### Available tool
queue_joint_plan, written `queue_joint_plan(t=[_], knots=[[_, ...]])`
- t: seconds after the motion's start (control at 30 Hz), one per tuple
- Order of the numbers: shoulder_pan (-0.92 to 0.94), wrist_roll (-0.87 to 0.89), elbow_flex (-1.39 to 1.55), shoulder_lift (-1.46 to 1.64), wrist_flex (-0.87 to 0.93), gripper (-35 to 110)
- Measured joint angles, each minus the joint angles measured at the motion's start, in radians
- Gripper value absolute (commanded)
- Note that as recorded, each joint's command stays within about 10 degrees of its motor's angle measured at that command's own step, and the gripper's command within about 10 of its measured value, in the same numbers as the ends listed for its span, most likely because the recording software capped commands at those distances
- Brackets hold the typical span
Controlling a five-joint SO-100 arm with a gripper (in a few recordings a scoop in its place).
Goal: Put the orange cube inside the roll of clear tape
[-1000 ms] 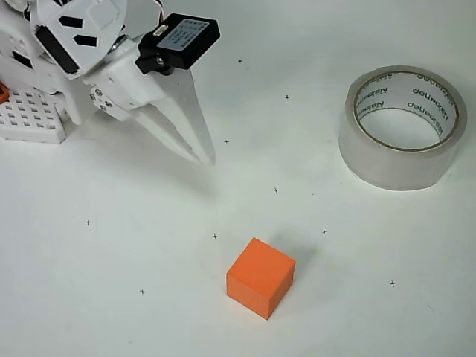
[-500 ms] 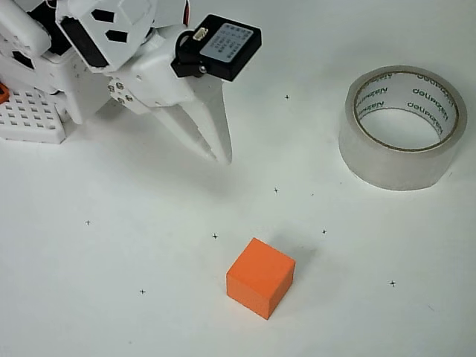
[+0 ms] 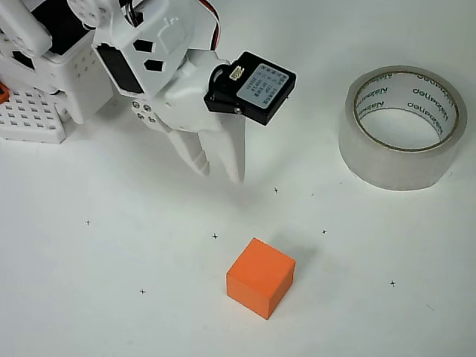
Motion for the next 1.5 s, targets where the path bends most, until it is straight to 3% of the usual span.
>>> queue_joint_plan(t=[1.5], knots=[[0.133, -0.258, -0.411, -0.446, -0.035, 31]])
